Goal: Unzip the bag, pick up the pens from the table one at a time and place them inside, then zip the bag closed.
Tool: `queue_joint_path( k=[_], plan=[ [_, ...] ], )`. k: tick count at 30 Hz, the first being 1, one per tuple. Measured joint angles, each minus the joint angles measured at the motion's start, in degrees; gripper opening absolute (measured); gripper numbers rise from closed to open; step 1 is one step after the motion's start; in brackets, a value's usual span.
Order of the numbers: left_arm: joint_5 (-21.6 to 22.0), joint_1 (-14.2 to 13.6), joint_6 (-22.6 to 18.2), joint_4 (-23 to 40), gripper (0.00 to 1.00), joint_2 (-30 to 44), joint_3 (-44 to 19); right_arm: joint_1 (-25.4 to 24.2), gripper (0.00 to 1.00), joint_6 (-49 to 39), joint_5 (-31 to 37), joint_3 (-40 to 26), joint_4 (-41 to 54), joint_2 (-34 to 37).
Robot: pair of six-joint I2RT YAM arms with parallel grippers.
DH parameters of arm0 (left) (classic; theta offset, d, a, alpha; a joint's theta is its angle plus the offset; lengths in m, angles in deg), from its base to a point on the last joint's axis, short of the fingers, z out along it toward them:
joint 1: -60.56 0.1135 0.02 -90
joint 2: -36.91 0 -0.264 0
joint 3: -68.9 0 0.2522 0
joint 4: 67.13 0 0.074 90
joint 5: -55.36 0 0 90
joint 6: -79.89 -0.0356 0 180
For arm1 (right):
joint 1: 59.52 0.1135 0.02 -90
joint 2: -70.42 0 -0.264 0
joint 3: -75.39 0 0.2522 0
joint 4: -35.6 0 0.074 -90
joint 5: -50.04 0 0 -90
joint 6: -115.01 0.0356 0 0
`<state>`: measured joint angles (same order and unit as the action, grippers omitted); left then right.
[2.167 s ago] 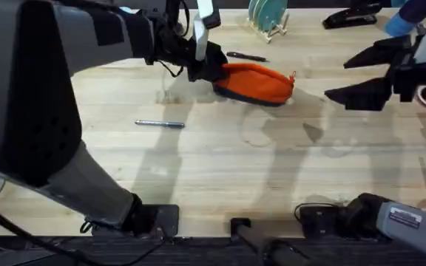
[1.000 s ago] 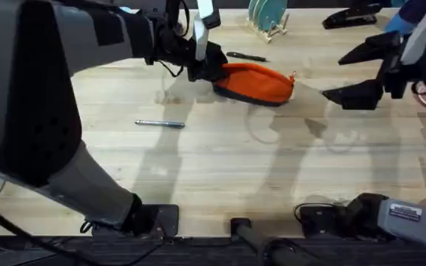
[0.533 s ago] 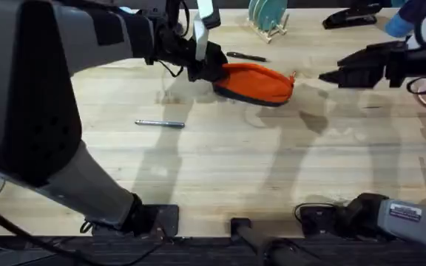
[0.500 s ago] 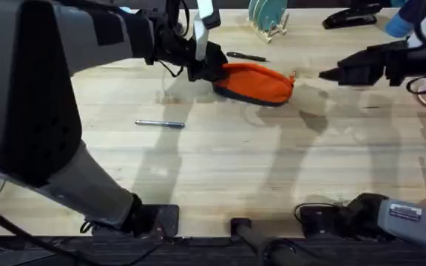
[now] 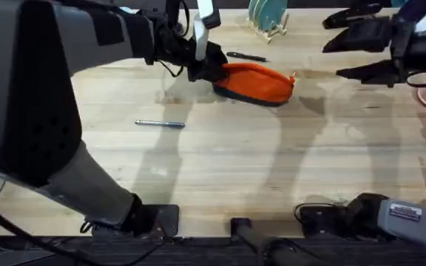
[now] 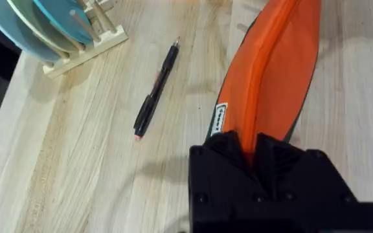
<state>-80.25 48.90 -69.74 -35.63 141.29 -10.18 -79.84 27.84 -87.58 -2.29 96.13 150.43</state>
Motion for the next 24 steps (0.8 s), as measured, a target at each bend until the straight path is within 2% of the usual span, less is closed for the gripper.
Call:
queue_joint_path(
  k=[10,15,24],
  plan=[
    [0.0,0.0,0.0,0.0,0.043,0.0,0.0,0.0,0.996,11.9,0.3,0.0,-0.9,0.0],
    [0.0,0.0,0.0,0.0,0.043,0.0,0.0,1.1,0.995,17.6,5.5,0.0,-1.4,0.0],
    [0.0,0.0,0.0,0.0,0.043,0.0,0.0,11.6,0.996,25.9,19.7,0.0,-3.4,0.0]
  ],
)
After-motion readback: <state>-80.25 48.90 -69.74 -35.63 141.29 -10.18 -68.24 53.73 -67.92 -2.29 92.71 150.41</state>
